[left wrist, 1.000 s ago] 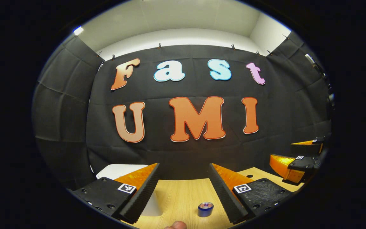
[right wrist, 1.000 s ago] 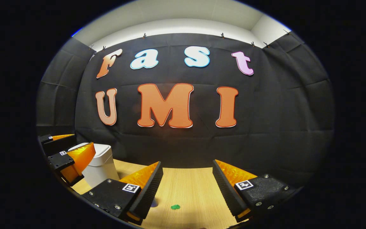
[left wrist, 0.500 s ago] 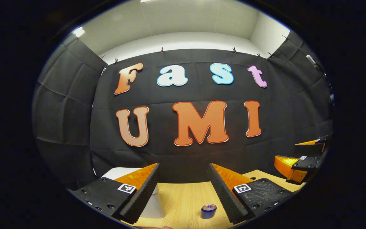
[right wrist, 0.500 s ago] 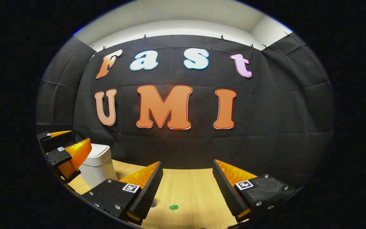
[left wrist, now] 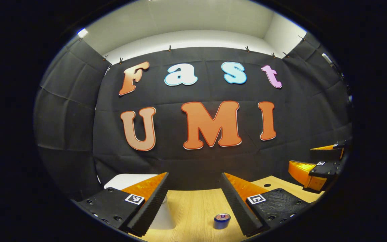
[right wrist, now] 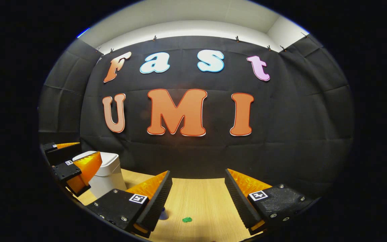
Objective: Press the lid of the desktop garbage bin to open it, pick up the crumpled paper on the desktop and throw it into the bin, then pick up the pop can on the desktop and drop it into the bin, and finally close the garbage bin lid.
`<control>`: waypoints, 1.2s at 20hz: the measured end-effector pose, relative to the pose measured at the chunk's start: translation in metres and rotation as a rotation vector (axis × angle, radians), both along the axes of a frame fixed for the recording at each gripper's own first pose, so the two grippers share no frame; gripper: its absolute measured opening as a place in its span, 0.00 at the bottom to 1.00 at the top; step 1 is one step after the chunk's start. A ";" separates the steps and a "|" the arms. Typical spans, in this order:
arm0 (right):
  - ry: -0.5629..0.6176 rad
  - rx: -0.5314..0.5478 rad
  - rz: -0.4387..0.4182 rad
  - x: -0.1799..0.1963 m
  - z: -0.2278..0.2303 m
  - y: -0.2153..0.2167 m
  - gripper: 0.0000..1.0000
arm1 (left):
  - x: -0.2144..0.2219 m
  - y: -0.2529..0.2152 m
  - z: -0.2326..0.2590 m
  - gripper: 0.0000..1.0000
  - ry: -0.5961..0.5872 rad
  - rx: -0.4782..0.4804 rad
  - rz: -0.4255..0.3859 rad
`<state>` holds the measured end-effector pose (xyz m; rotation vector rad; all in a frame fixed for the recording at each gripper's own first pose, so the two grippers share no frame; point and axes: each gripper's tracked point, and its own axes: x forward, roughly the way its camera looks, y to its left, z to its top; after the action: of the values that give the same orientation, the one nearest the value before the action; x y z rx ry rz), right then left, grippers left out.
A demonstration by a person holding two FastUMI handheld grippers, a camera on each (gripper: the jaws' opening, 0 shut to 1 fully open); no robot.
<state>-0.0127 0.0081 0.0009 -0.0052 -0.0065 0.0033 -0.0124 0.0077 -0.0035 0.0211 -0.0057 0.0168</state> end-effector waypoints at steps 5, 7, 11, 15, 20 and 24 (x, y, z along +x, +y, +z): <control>0.019 0.014 0.000 0.001 -0.003 -0.001 0.94 | 0.001 0.003 -0.003 0.99 0.012 0.012 0.017; 0.018 0.013 -0.005 0.003 -0.004 -0.003 0.94 | 0.001 0.003 -0.005 0.95 0.016 0.007 0.017; 0.015 0.012 -0.004 0.002 -0.003 -0.003 0.94 | 0.004 -0.001 -0.008 0.95 0.025 0.003 0.012; 0.016 0.005 0.000 0.004 -0.005 -0.005 0.94 | 0.006 -0.009 -0.018 0.99 0.046 -0.013 -0.012; 0.029 0.006 -0.008 0.005 -0.012 -0.013 0.94 | 0.012 -0.018 -0.032 0.95 0.088 -0.043 -0.040; 0.049 0.011 -0.014 0.010 -0.020 -0.016 0.94 | 0.017 -0.015 -0.042 0.95 0.112 -0.005 -0.022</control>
<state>-0.0023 -0.0080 -0.0195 0.0056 0.0427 -0.0104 0.0049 -0.0069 -0.0458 0.0170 0.1063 -0.0066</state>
